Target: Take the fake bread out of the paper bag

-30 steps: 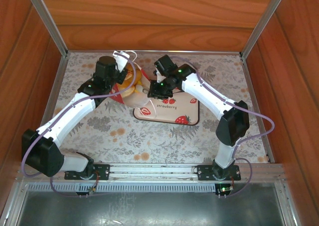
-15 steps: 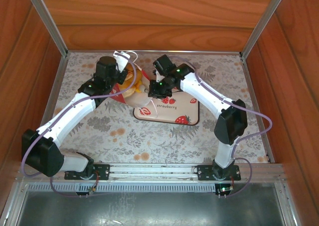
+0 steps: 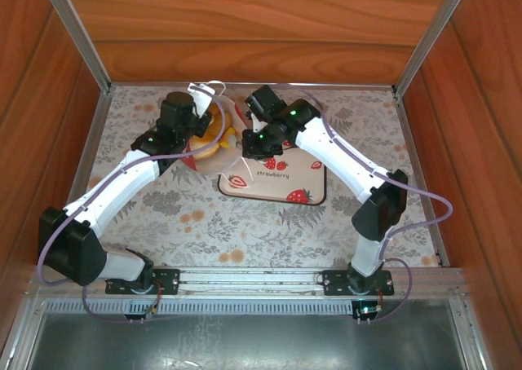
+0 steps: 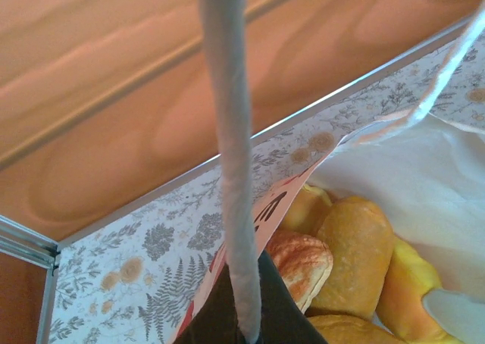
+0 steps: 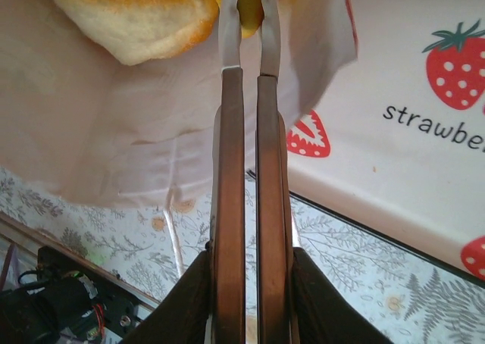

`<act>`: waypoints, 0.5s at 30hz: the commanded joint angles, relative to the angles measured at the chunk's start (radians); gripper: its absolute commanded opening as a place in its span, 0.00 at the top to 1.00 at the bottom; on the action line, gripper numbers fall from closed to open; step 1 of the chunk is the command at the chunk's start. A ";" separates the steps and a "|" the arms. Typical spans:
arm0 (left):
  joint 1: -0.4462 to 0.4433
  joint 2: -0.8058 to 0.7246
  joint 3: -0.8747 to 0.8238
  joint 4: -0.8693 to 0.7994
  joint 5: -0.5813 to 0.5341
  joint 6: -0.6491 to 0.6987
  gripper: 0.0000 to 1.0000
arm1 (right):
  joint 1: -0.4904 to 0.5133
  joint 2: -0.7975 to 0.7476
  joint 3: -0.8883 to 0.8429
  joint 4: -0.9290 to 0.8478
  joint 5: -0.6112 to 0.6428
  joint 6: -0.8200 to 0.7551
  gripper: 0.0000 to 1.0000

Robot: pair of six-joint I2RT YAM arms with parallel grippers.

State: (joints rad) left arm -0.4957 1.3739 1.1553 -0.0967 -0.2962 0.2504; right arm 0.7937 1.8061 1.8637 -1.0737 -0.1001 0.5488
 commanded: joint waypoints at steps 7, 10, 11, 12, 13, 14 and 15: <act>-0.010 0.014 0.047 0.037 -0.049 -0.031 1.00 | 0.016 -0.174 0.032 -0.080 0.054 -0.049 0.88; -0.010 0.018 0.049 0.037 -0.059 -0.030 1.00 | 0.018 -0.215 0.019 -0.077 0.047 -0.053 0.88; -0.010 0.020 0.052 0.035 -0.064 -0.033 1.00 | 0.018 -0.230 0.014 -0.076 0.042 -0.054 0.88; -0.010 0.022 0.054 0.036 -0.069 -0.035 1.00 | 0.018 -0.245 0.010 -0.077 0.037 -0.056 0.88; -0.010 0.023 0.057 0.034 -0.077 -0.039 1.00 | 0.018 -0.260 0.006 -0.080 0.032 -0.058 0.88; -0.010 0.026 0.059 0.034 -0.090 -0.043 1.00 | 0.018 -0.282 0.001 -0.088 0.029 -0.059 0.88; -0.010 0.028 0.065 0.032 -0.105 -0.051 1.00 | 0.018 -0.297 -0.001 -0.096 0.029 -0.060 0.88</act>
State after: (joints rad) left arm -0.4984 1.3888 1.1774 -0.0963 -0.3473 0.2295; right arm 0.8001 1.5700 1.8633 -1.1645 -0.0715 0.5091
